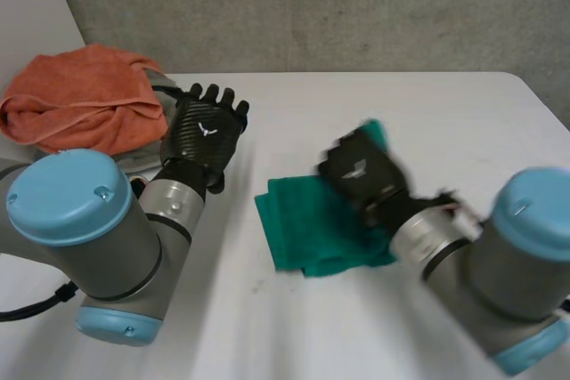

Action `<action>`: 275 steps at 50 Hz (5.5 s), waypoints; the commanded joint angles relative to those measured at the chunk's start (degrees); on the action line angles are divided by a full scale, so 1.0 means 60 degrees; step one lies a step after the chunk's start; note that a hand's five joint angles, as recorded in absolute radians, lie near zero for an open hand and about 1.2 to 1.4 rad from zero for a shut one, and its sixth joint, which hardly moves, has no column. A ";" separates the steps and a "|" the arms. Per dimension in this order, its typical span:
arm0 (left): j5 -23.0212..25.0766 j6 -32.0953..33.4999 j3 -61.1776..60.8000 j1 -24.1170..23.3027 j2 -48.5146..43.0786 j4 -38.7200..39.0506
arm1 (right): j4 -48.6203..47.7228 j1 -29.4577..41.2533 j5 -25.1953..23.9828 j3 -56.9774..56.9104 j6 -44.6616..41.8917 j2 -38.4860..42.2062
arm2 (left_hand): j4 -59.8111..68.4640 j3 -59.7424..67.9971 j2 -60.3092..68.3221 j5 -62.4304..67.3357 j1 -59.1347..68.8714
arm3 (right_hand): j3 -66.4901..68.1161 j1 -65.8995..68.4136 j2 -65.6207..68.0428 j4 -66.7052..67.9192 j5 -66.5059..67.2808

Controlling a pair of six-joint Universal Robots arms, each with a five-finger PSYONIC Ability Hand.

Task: Fold the laundry.

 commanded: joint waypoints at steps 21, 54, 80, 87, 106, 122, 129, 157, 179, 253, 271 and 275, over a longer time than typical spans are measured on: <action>0.0214 -0.2513 0.2937 -0.1372 -0.1751 -0.1067 | 0.2805 -0.2538 -0.0494 -0.0756 0.6876 -0.0788 | -0.0076 -0.0105 -0.0060 -0.0256 -0.0053 | -0.9656 -0.8929 -0.9581 -0.9756 -0.9445; -0.0563 -0.3393 0.4377 -0.1666 -0.3484 -0.4863 | 0.5052 -0.1397 0.1249 -0.3572 0.4503 0.2526 | -0.0104 -0.0133 -0.0088 -0.0284 -0.0081 | -0.9656 -0.8929 -0.9581 -0.9756 -0.9445; 0.6616 -0.3555 0.3981 -0.0128 -0.0919 -0.4526 | 0.3368 -0.1954 0.0137 -0.0495 0.8310 0.1543 | -0.0076 -0.0105 -0.0060 -0.0256 -0.0053 | -0.9656 -0.8929 -0.9581 -0.9756 -0.9445; 0.6616 -0.3555 0.3864 -0.0172 -0.0919 -0.4512 | 0.3133 -0.1924 0.0063 -0.0758 0.8531 0.1997 | -0.0048 -0.0077 -0.0033 -0.0228 -0.0025 | -0.9475 -0.8747 -0.9399 -0.9574 -0.9263; 0.6616 -0.3555 0.3718 -0.0172 -0.0919 -0.4512 | 0.2547 -0.1485 0.0503 -0.1695 0.8502 0.2730 | -0.0048 -0.0077 -0.0032 -0.0228 -0.0025 | 0.2010 0.2738 0.2086 0.1911 0.2222; 0.6616 -0.3642 0.4025 -0.0157 -0.0861 -0.4468 | 0.2181 -0.2729 0.1482 -0.4579 0.8882 0.3856 | -0.0020 -0.0049 -0.0004 -0.0200 0.0003 | 0.2010 0.2738 0.2086 0.1911 0.2222; 0.6586 -0.3789 0.4172 -0.0186 -0.0700 -0.4468 | 0.2634 -0.3783 0.2552 -0.7216 0.8912 0.5570 | 0.0008 -0.0021 0.0024 -0.0172 0.0031 | 0.2010 0.2738 0.2086 0.1911 0.2222; 0.6074 -0.4140 0.4465 -0.0743 -0.0568 -0.4409 | 0.5477 -0.6919 0.2818 -1.4748 0.7740 0.9586 | 0.0008 -0.0021 0.0024 -0.0172 0.0031 | 0.2010 0.2738 0.2086 0.1911 0.2222; 0.5972 -0.4141 0.4406 -0.0626 -0.0451 -0.4380 | 0.3093 -0.6934 0.4238 -1.0021 0.1575 0.5473 | -0.0020 -0.0049 -0.0004 -0.0200 0.0003 | -0.9656 -0.8929 -0.9581 -0.9756 -0.9445; 0.3686 -0.5870 0.4274 -0.1153 -0.3176 -0.0615 | 0.1124 -0.4736 0.0092 0.1132 0.2086 -0.2133 | 0.2665 0.2636 0.2680 0.2484 0.2688 | -0.9656 -0.8929 -0.9581 -0.9756 -0.9445; 0.2325 -0.4668 0.1463 -0.0831 0.0325 -0.2283 | 0.5078 -0.4751 -0.0273 0.0004 0.2188 -0.2148 | 0.0345 0.0316 0.0360 0.0164 0.0368 | -0.9656 -0.8929 -0.9581 -0.9756 -0.9445; 0.1783 -0.4712 0.0921 -0.0904 0.0414 -0.3367 | 0.6076 -0.4708 -0.0771 -0.0158 0.2203 -0.2031 | 0.0513 0.0484 0.0528 0.0333 0.0536 | -0.8411 -0.7683 -0.8335 -0.8510 -0.8199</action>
